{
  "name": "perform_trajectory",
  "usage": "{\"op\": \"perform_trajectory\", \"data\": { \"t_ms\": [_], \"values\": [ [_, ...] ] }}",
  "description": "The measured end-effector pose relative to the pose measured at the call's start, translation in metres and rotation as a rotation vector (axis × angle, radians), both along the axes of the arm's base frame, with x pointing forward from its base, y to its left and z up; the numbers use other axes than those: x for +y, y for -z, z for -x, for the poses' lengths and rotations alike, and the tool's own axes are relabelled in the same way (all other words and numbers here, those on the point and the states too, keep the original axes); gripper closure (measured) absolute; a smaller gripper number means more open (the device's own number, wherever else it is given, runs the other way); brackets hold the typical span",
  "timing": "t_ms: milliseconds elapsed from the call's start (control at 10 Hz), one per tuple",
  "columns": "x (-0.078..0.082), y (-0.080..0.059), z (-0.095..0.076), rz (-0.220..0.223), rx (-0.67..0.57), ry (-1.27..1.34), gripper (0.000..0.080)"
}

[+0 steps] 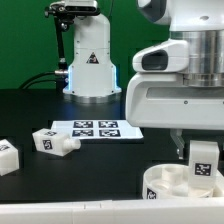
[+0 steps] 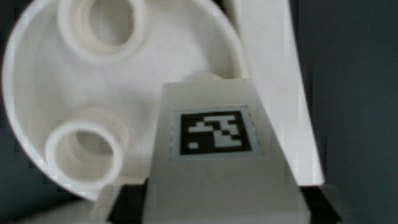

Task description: Assemble stool

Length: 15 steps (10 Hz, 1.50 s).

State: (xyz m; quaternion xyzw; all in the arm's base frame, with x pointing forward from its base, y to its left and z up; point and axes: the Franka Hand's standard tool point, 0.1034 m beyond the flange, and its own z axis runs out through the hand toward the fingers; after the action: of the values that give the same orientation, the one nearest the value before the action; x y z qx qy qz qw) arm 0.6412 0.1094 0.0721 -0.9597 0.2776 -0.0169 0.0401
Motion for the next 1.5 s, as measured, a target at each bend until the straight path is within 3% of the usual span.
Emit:
{"op": "perform_trajectory", "data": {
  "t_ms": [100,500,600,700,800,900,1300,1500],
  "values": [
    [-0.002,0.000,0.002,-0.017,-0.004,0.216,0.0464],
    [-0.002,0.000,0.003,-0.032,0.003,0.338,0.0463],
    [-0.002,0.000,0.005,-0.027,0.006,0.285,0.0463],
    [-0.002,-0.003,0.007,-0.021,0.018,0.211,0.0307],
    [-0.004,-0.011,0.005,-0.017,0.006,0.112,0.0201],
    [-0.008,-0.020,0.006,-0.002,0.003,-0.100,0.0160],
    [-0.007,-0.021,0.006,0.009,-0.004,-0.425,0.0150],
    [-0.003,-0.019,0.006,0.022,-0.020,-0.747,0.0150]
  ]
}}
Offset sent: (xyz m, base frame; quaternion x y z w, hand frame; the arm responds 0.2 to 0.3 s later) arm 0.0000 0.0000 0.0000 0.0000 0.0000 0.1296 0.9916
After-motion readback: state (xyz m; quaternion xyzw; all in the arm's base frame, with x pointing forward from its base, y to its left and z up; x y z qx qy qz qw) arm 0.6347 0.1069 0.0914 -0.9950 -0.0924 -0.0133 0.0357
